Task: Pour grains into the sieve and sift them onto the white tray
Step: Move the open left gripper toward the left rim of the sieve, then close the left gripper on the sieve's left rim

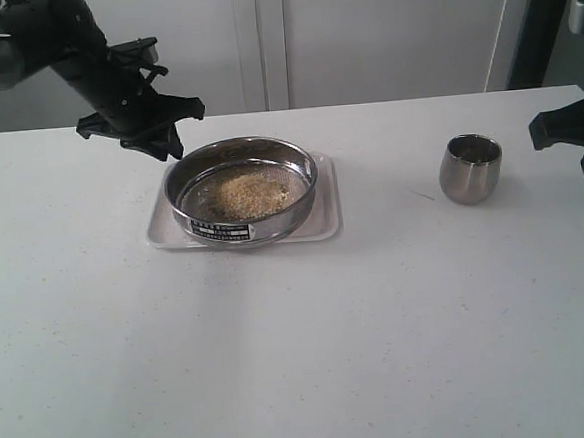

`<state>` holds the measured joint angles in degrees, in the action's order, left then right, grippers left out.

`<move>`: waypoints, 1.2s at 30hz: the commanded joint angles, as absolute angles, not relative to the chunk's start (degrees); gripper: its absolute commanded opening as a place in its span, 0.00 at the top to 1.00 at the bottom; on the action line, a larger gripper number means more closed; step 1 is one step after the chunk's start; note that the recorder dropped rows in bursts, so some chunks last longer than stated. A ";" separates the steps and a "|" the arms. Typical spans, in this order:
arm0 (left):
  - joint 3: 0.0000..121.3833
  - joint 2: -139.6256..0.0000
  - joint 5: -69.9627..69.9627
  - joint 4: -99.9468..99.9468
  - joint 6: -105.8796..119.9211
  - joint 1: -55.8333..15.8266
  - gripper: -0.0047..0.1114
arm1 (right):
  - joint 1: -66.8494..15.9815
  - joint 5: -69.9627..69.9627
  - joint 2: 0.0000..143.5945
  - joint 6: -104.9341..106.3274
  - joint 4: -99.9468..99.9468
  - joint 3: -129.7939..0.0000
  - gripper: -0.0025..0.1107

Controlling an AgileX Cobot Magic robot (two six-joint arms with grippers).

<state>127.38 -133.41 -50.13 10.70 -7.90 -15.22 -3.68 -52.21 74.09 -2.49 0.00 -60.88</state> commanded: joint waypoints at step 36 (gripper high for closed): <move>126.95 -139.92 -52.16 10.09 -7.74 -15.28 0.61 | -3.62 -52.18 73.62 -2.65 0.34 -60.66 0.98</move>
